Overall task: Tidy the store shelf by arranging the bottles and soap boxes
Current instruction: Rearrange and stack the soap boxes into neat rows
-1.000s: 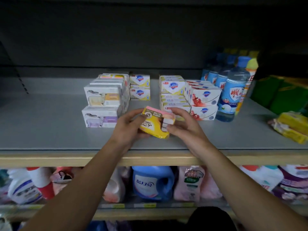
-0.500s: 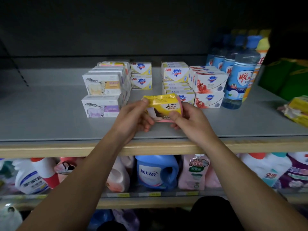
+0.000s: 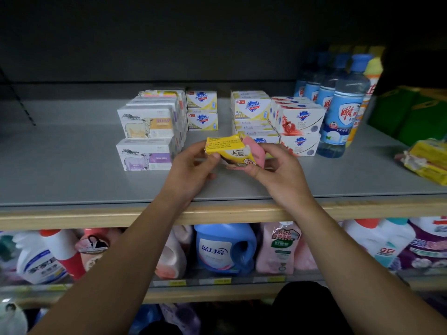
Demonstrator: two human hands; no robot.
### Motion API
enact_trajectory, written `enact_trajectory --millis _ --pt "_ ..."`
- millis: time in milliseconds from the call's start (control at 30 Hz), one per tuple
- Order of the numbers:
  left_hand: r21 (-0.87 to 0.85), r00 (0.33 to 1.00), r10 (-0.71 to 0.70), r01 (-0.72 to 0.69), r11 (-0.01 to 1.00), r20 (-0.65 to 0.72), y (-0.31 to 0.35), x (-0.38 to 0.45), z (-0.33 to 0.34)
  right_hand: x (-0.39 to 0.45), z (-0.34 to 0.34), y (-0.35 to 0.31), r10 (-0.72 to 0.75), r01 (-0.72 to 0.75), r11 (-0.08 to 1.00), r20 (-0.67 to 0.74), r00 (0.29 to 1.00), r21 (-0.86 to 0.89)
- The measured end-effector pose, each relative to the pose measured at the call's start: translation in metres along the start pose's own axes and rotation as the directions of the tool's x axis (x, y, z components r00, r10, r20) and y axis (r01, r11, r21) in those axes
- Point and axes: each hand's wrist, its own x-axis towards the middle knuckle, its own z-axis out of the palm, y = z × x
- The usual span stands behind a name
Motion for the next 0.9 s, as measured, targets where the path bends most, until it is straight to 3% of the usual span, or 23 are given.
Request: enact_trajectory --millis 167,333,467,667,733,833,900 --pt "-0.058 0.999 -0.039 0.041 0.997 0.034 0.003 -0.003 -0.001 -0.002 0.0 -0.004 0.011 -0.014 0.997 0.042 0.999 0.082" --pt "-0.123 0.995 -0.091 0.087 0.989 -0.028 0.015 -0.006 0.005 -0.002 -0.003 -0.01 0.052 -0.057 0.995 0.06 0.997 0.082" --pt "-0.054 0.993 -0.11 0.108 0.993 -0.032 0.02 -0.007 0.015 -0.004 -0.016 -0.013 0.075 -0.08 0.994 0.071 0.995 0.08" --pt "0.069 0.998 0.002 -0.007 0.998 0.058 0.033 -0.001 0.07 -0.013 -0.077 -0.024 0.08 -0.073 0.995 0.102 0.992 -0.071" --pt "0.123 0.99 0.049 -0.065 0.99 0.129 0.036 0.003 0.096 -0.019 -0.105 -0.023 0.152 -0.151 0.988 0.114 0.982 -0.019" --pt "0.222 0.962 0.161 -0.21 0.952 0.221 0.042 0.007 0.138 -0.025 -0.15 -0.017 0.387 -0.42 0.881 0.178 0.905 0.218" --pt "0.243 0.934 0.233 -0.3 0.922 0.27 0.047 0.009 0.165 -0.03 -0.179 -0.016 0.456 -0.486 0.85 0.176 0.872 0.202"
